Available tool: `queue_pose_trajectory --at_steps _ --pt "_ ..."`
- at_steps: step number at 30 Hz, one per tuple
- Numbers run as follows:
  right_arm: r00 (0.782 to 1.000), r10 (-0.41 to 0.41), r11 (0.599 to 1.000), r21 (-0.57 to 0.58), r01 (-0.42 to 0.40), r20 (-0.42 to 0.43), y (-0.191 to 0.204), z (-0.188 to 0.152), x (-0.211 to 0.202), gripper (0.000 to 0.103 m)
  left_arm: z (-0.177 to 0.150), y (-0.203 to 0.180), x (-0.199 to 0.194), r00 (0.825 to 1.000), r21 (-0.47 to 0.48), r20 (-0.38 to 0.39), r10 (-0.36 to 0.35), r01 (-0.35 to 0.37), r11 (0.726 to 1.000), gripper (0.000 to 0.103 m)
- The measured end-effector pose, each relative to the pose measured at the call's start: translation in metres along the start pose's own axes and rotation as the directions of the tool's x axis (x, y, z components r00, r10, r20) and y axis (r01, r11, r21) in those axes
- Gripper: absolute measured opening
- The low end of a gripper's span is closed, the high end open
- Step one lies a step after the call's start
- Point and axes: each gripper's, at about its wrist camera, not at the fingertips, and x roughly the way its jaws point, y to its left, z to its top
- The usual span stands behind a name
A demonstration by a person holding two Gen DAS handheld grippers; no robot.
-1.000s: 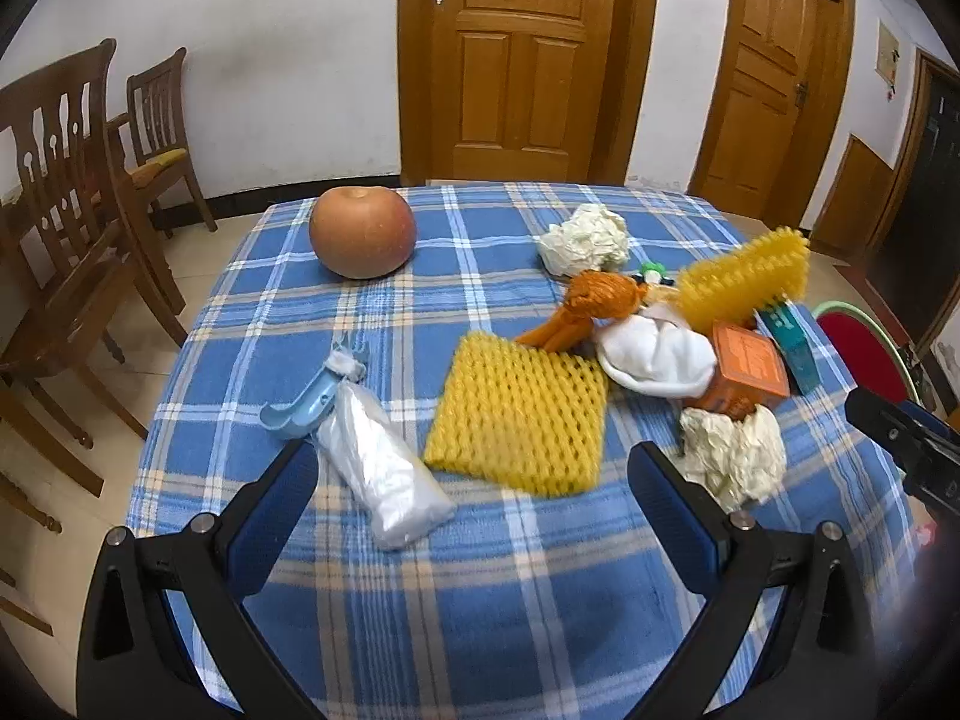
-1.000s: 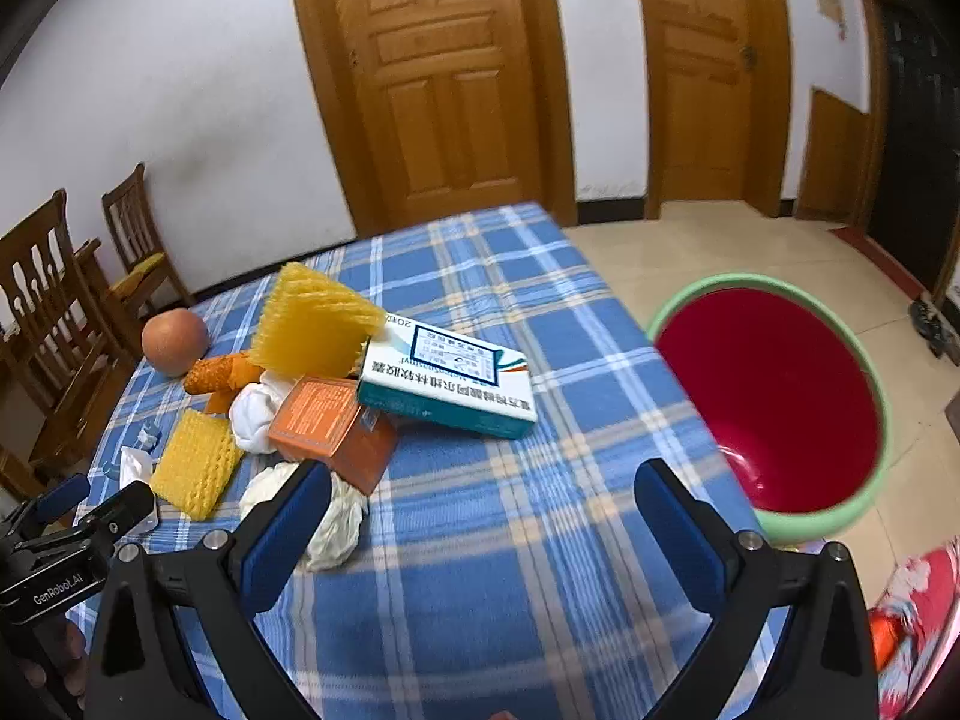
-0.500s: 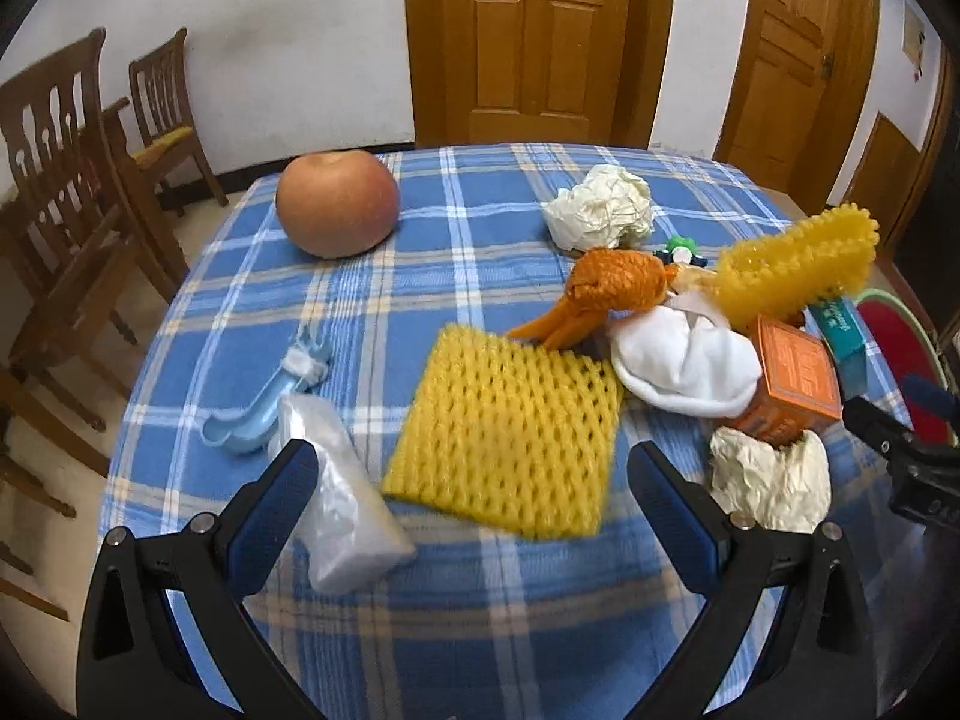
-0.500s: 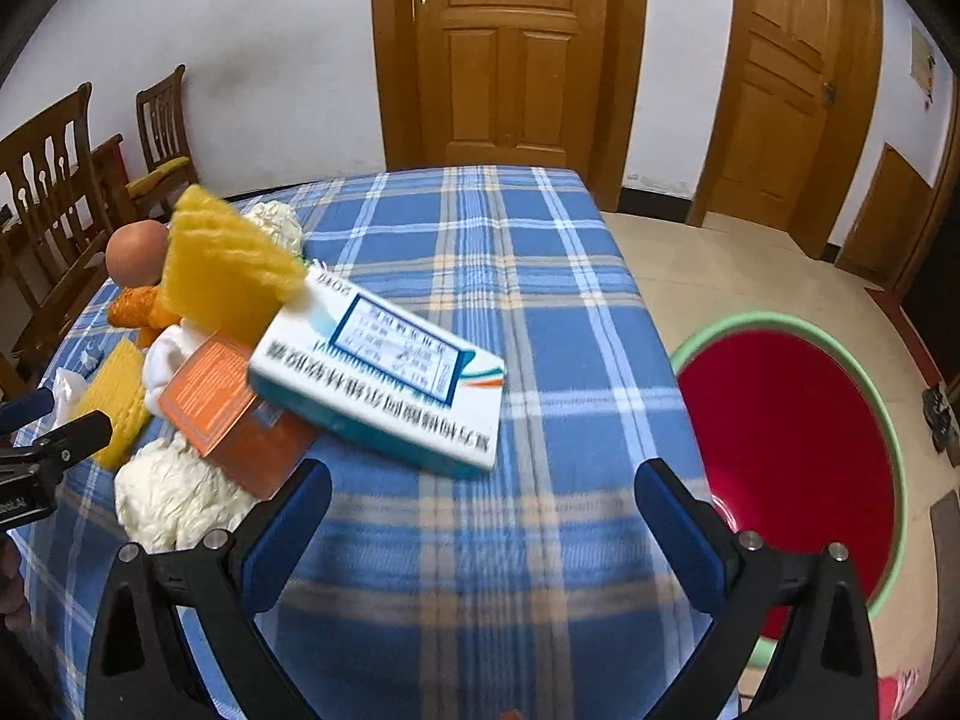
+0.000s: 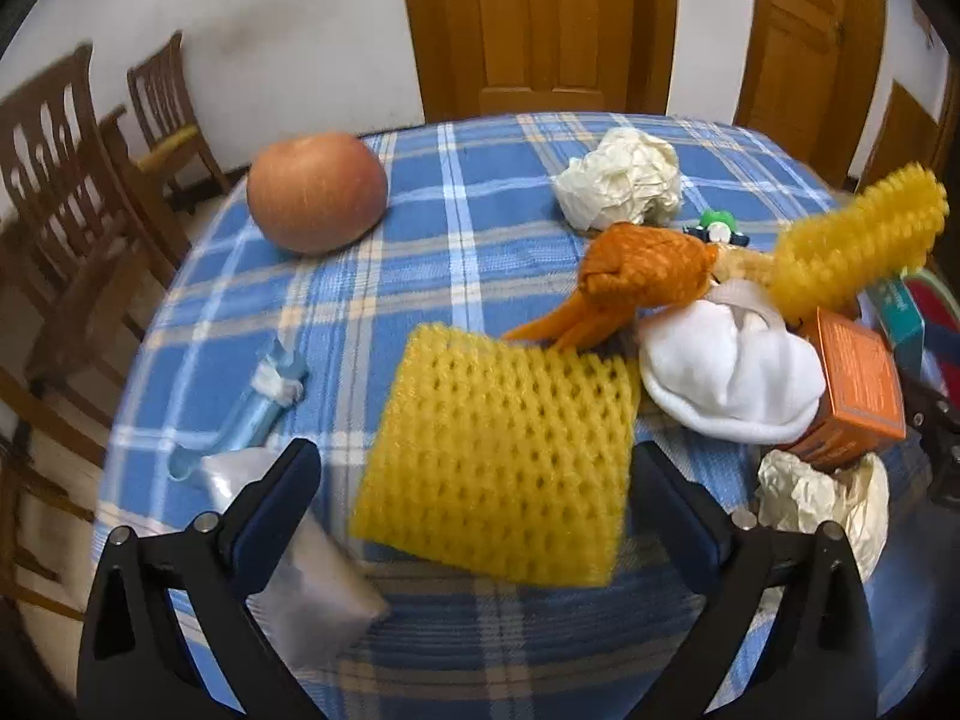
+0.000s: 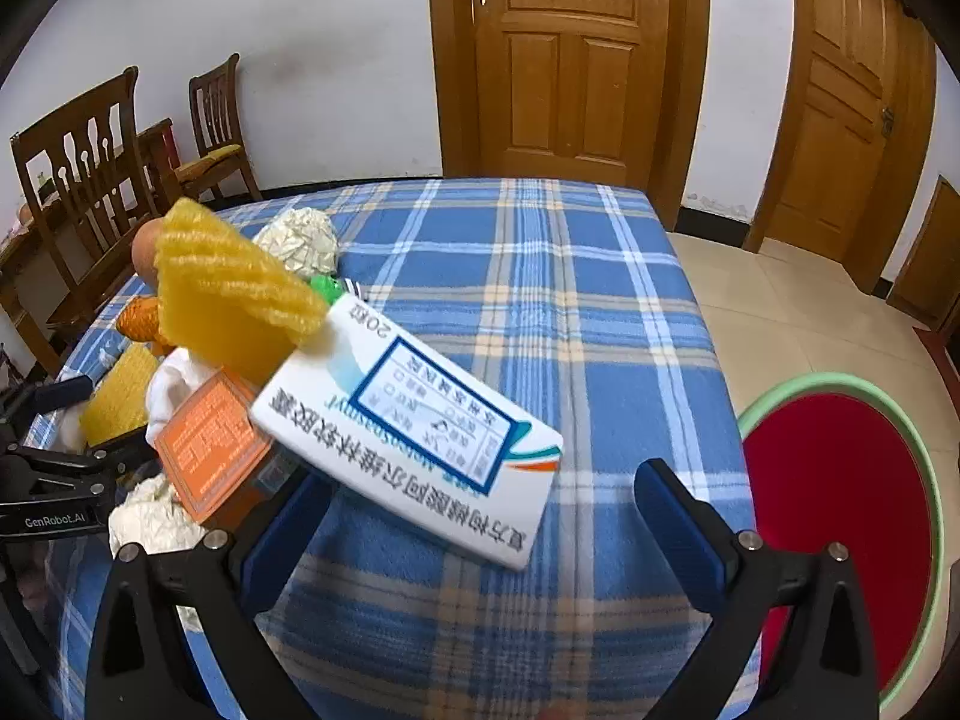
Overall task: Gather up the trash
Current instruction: 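Grasp the yellow foam net with the left gripper while the right grasps the teal box, then carry the yellow foam net and teal box over the red bucket with both grippers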
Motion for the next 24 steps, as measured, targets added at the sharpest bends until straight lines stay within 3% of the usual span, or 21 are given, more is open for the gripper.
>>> queue_pose_trajectory --at_steps 2,8,11,13,14,24 --pt "1.000 0.015 1.000 0.001 -0.015 0.004 0.000 0.002 0.001 0.097 0.000 0.006 0.002 0.998 -0.036 -0.005 -0.067 0.067 0.997 0.090" --pt "0.998 0.056 0.998 0.020 -0.056 -0.008 0.001 0.001 0.004 0.068 -0.002 0.007 -0.009 0.996 -0.028 0.037 -0.079 0.081 0.996 0.042" --pt "0.998 0.061 0.998 0.031 -0.061 -0.014 0.001 0.000 0.004 0.055 -0.004 0.009 -0.012 0.991 -0.040 0.040 -0.126 0.127 0.991 0.025" --pt "0.998 0.063 0.997 0.039 -0.062 -0.013 0.001 -0.002 0.003 0.041 -0.007 0.013 -0.015 0.986 -0.060 0.040 -0.163 0.165 0.984 0.024" --pt "0.998 0.061 0.997 0.041 -0.060 -0.010 0.001 -0.002 0.002 0.026 -0.009 0.014 -0.017 0.984 -0.068 0.042 -0.173 0.175 0.982 0.023" --pt "0.997 0.071 0.996 0.056 -0.072 0.035 0.000 -0.012 -0.018 0.024 -0.023 0.023 -0.044 0.972 -0.104 0.090 -0.217 0.226 0.969 0.023"
